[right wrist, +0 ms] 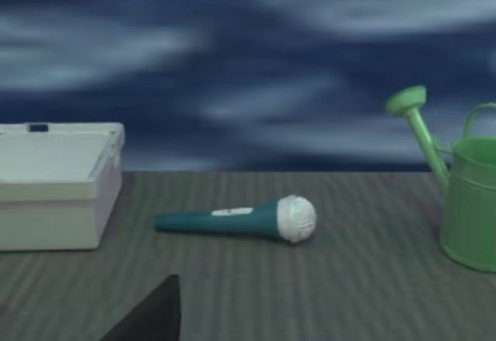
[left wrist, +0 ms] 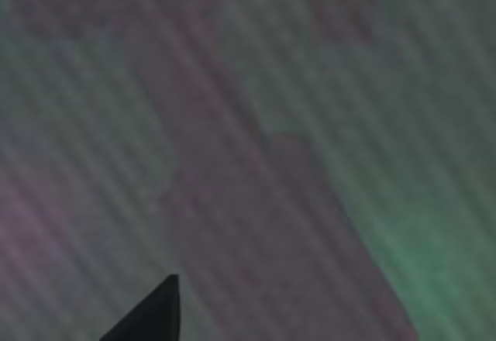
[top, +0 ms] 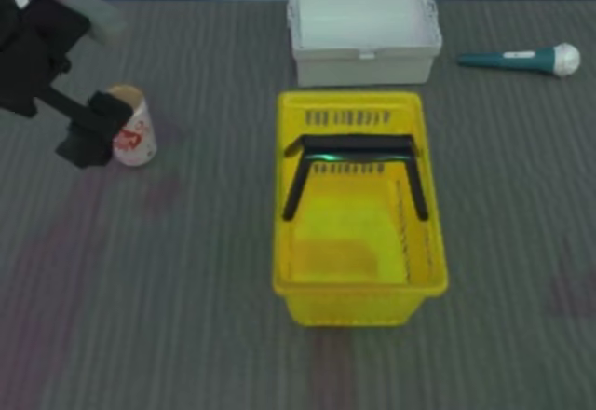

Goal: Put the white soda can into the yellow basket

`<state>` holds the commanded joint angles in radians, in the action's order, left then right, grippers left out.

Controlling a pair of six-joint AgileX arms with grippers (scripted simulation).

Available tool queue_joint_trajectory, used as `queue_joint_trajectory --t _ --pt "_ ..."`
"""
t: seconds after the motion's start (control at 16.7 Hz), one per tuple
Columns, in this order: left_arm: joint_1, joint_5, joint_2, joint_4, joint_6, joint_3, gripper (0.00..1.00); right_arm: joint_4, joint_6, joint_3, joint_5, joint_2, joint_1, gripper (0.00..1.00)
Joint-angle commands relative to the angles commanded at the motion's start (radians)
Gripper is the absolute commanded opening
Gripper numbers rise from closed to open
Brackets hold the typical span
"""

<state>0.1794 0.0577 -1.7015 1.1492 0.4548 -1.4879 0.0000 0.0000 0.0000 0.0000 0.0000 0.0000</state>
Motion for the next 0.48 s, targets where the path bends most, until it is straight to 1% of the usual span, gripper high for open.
queue_joint_trajectory --t 0.24,0.48 --pt "0.004 -0.015 -0.375 0.177 0.095 -0.377 1.0 0.0 0.0 0.0 0.0 0.0 0.0 1.0" --pt "-0.002 -0.035 -0.634 0.265 0.166 -0.683 1.0 0.0 0.0 0.0 0.0 0.0 0.0 1.0"
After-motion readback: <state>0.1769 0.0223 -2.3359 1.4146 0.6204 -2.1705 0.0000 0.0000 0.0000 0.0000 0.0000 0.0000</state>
